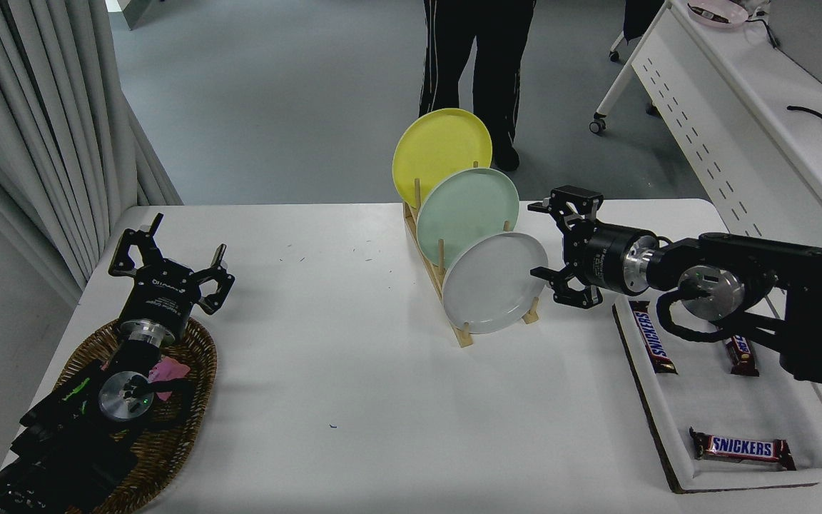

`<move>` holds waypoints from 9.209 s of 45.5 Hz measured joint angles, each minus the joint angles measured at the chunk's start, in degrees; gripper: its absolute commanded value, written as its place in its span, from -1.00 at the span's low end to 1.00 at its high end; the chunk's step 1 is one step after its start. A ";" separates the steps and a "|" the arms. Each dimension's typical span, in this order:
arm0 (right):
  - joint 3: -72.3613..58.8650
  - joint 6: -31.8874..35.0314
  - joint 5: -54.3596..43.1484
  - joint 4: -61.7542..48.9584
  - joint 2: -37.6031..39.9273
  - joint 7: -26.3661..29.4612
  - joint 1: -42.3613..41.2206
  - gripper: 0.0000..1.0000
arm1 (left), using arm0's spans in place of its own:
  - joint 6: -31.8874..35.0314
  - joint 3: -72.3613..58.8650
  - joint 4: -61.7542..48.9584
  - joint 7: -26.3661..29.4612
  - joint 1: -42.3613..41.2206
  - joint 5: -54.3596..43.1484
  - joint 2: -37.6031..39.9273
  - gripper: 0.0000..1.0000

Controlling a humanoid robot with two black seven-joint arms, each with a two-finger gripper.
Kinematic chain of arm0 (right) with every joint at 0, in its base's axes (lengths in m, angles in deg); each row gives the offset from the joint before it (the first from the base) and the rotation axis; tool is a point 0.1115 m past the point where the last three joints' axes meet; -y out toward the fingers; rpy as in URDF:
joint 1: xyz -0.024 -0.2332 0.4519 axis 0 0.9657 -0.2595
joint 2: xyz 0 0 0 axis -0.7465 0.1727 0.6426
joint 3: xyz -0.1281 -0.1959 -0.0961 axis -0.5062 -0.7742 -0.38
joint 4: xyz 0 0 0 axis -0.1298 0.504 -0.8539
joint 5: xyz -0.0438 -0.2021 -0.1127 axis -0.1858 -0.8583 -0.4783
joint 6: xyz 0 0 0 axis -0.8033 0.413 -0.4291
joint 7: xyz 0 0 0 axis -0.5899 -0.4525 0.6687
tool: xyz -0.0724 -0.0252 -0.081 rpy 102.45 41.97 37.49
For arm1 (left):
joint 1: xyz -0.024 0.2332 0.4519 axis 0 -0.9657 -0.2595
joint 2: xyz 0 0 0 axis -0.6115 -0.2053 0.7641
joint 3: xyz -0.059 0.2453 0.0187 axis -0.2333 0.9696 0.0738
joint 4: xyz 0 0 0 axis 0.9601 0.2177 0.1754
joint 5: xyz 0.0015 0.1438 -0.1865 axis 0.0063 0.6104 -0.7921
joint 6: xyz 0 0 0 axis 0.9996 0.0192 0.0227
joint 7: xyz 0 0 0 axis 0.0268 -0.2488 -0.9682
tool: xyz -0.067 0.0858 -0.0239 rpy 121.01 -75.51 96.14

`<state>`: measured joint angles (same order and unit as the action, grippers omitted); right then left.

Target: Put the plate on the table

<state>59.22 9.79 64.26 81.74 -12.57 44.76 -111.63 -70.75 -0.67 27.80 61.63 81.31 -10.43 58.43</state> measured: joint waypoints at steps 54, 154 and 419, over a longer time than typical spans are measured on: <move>2.90 -15.67 2.60 -3.82 -10.42 4.56 -2.54 0.78 | 0.00 0.00 0.00 0.01 0.00 0.00 0.00 1.00; 4.69 -17.67 1.71 -9.35 -14.02 12.30 -2.94 -0.54 | 0.00 0.00 0.00 0.00 0.00 0.00 0.00 1.00; 40.88 -44.53 16.71 -8.79 -17.60 37.64 23.49 -1.00 | 0.00 0.00 0.00 0.06 0.00 0.00 0.00 1.00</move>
<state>100.10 -34.74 80.97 72.94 -30.16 82.40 -88.14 -70.75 -0.67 27.81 61.68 81.31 -10.44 58.43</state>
